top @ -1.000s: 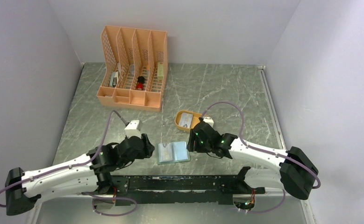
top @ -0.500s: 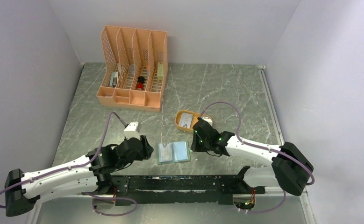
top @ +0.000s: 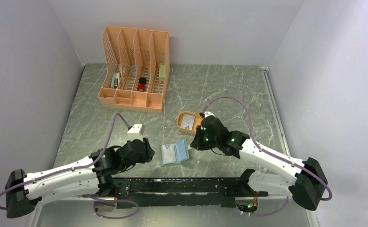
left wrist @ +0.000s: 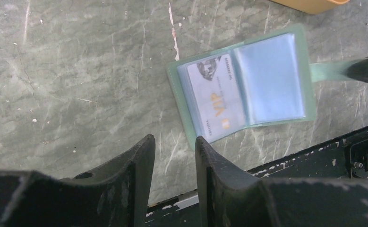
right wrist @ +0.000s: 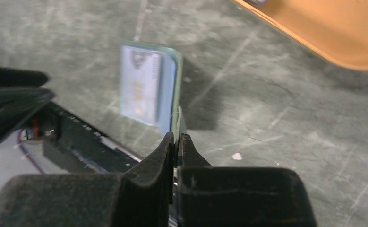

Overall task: Put the credit cards into the card holder
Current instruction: Close the card holder at the center of the board.

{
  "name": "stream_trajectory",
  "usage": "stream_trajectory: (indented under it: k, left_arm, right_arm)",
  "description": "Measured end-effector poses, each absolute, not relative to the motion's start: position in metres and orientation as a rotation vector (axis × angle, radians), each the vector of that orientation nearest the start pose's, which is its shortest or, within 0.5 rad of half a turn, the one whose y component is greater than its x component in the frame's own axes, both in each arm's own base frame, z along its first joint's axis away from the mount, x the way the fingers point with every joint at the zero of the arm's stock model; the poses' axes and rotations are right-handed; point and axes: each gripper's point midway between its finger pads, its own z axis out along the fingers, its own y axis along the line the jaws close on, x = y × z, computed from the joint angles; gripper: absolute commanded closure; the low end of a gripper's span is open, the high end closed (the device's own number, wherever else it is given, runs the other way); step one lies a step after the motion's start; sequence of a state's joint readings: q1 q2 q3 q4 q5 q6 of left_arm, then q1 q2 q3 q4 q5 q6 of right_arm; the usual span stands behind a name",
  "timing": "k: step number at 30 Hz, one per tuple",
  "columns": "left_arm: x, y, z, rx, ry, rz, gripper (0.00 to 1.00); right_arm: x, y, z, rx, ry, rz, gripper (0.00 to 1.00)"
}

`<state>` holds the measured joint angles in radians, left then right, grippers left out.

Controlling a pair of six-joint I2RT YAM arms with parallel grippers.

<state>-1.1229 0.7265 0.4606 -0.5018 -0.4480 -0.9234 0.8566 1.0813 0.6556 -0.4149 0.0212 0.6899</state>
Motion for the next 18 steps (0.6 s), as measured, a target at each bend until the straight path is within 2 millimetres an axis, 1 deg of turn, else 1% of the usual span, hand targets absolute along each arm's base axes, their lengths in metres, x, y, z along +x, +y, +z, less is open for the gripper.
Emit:
stream_trajectory:
  k: [1, 5, 8, 12, 15, 18]
  left_arm:
    - [0.143, -0.192, 0.093, 0.008, 2.311, -0.559, 0.58]
    - [0.143, -0.191, 0.089, 0.009, 2.317, -0.550, 0.60]
    - [0.141, -0.188, 0.080, 0.008, 2.341, -0.520, 0.60]
    - [0.140, -0.184, 0.069, -0.012, 2.376, -0.470, 0.62]
    - [0.139, -0.180, 0.060, -0.024, 2.401, -0.429, 0.63]
    - [0.136, -0.176, 0.047, -0.024, 2.436, -0.381, 0.65]
  right_arm:
    - [0.171, 0.236, 0.103, -0.221, 2.494, 0.692, 1.00]
    - [0.169, 0.253, 0.133, -0.301, 2.426, 0.815, 1.00]
    - [0.165, 0.263, 0.143, -0.350, 2.402, 0.882, 1.00]
    - [0.160, 0.275, 0.144, -0.399, 2.397, 0.941, 1.00]
    - [0.154, 0.285, 0.138, -0.440, 2.406, 0.963, 1.00]
    - [0.148, 0.297, 0.129, -0.486, 2.426, 0.968, 1.00]
